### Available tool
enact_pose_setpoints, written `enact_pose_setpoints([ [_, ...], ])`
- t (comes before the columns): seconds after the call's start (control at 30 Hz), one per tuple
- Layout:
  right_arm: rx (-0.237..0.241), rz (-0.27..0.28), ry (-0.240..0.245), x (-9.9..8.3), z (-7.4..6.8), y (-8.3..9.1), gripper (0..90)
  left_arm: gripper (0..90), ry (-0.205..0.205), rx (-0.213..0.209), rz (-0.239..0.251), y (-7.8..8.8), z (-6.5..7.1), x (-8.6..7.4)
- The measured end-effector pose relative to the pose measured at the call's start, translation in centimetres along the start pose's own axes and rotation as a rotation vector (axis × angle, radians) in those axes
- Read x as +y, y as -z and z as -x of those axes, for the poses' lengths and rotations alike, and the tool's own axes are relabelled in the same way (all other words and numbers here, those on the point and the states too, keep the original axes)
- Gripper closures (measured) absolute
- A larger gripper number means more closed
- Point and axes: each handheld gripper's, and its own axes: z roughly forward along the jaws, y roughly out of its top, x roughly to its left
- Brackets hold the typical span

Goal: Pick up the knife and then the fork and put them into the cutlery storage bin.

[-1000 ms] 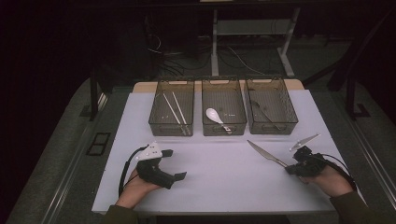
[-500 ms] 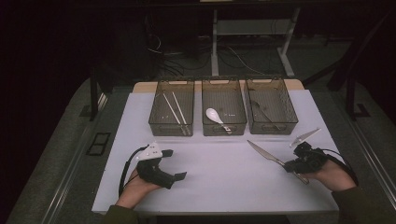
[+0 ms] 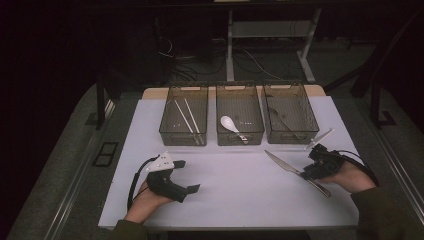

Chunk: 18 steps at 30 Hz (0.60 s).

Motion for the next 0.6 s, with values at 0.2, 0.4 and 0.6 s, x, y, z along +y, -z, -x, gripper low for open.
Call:
enact_pose_setpoints([
  [0.2,-0.009,-0.052,0.043,1.0,-0.2,-0.7,69.7,0.0,0.003,0.0,0.002,0.0,0.0,0.0],
  [0.4,-0.009,-0.116,0.066,1.8,-0.3,-1.3,75.2,0.0,0.002,0.0,0.001,0.0,0.0,0.0],
  [0.6,-0.012,-0.147,0.07,2.2,-0.3,-1.6,77.6,0.0,0.003,0.0,-0.002,0.0,0.0,0.0],
])
